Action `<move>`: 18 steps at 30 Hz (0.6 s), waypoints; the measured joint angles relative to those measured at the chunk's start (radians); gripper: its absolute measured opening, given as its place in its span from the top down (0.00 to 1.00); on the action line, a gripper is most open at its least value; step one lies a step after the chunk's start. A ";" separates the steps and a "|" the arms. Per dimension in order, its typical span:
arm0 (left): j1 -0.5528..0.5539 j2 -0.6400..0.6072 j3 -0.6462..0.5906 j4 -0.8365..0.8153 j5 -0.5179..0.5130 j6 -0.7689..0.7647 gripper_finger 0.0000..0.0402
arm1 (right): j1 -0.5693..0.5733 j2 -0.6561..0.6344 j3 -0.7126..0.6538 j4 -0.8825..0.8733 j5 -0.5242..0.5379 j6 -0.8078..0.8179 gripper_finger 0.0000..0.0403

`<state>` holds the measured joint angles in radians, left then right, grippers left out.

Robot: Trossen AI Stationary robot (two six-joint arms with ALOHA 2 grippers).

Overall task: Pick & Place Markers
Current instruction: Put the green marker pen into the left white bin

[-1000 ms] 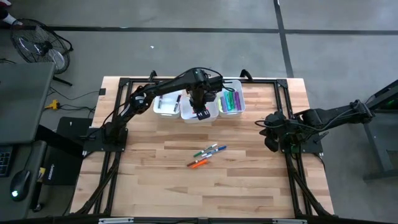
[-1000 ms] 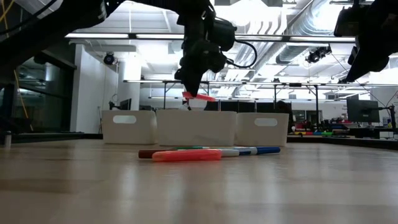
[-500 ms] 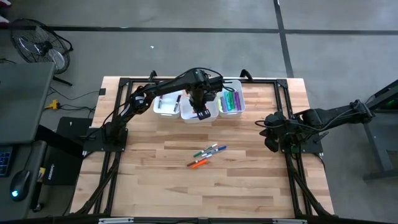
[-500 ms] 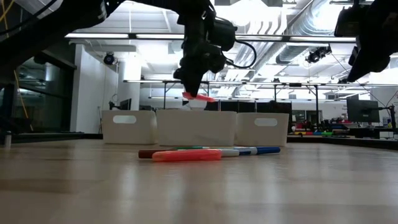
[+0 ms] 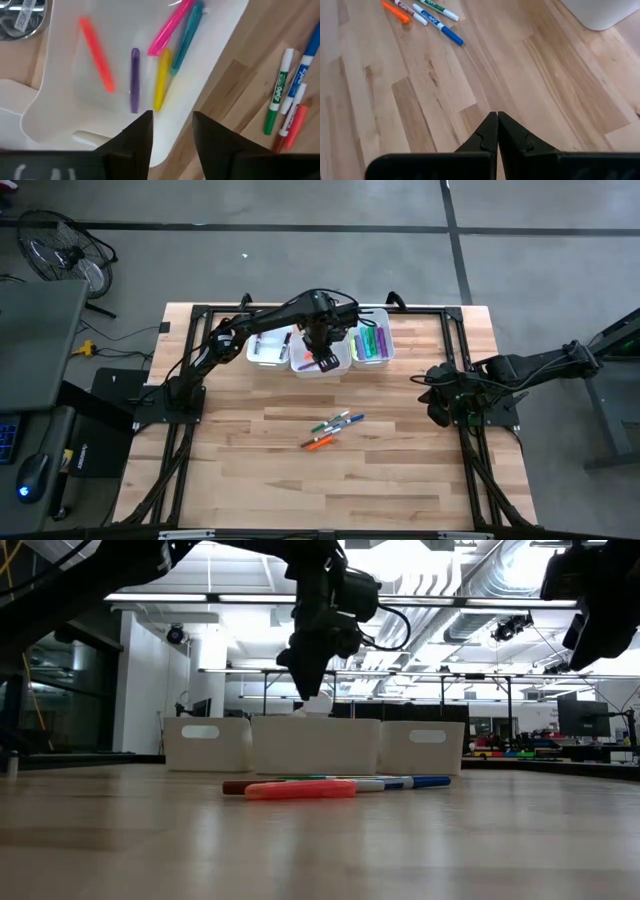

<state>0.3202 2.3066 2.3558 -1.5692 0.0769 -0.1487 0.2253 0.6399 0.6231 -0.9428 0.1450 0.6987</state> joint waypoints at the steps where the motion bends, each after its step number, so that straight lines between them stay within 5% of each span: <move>1: -0.001 0.000 0.000 0.000 0.000 -0.015 0.67 | 0.000 0.000 0.000 0.000 -0.006 0.000 1.00; 18: -0.218 -0.062 0.000 0.023 -0.066 -0.239 0.67 | 0.000 -0.066 0.000 -0.020 -0.056 -0.004 1.00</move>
<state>0.1026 2.2448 2.3562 -1.5467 0.0111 -0.3879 0.2256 0.5737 0.6231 -0.9630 0.0895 0.6948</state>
